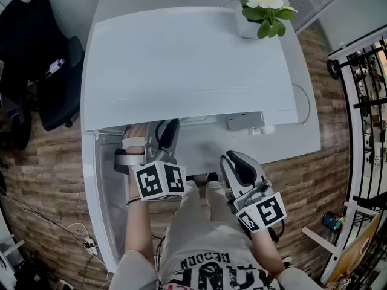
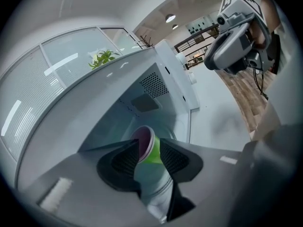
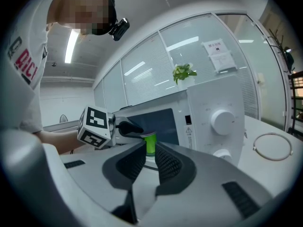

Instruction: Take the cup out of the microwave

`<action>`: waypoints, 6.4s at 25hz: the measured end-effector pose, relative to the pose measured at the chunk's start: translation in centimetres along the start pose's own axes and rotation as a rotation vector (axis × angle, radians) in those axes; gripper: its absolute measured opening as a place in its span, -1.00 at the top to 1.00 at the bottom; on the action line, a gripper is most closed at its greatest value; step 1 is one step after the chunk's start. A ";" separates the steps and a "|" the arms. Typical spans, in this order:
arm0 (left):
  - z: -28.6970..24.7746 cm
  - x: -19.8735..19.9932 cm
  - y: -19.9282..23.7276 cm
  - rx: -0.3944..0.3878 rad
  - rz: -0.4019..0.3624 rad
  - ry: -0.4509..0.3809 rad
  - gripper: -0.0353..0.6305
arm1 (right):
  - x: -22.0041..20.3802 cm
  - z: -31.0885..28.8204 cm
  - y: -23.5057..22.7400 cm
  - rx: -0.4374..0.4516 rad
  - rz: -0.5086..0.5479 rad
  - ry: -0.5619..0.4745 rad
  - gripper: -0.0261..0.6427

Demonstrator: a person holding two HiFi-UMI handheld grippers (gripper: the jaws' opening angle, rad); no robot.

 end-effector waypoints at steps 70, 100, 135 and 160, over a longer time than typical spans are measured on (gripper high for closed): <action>8.0 1.7 -3.0 -0.061 -0.124 -0.019 0.79 | 1.7 2.0 2.4 0.024 0.015 -0.045 0.72; 17.1 8.7 -7.6 -0.035 -0.159 -0.003 0.79 | 5.5 7.8 2.2 0.186 0.031 -0.104 0.72; 24.1 12.2 -14.1 -0.026 -0.060 0.068 0.79 | 6.2 15.0 2.5 0.273 0.058 -0.139 0.73; 23.8 10.8 -10.1 -0.166 -0.072 -0.025 0.79 | 7.9 11.5 3.3 0.190 0.074 -0.134 0.73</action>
Point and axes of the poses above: the fingertips, and each gripper's own axes: z backward along the fingers, y to its left, x out of its top, the point moved 4 cm from there along z, backward along the fingers, and after that the axes turned 2 degrees about z, right-handed, at the moved point
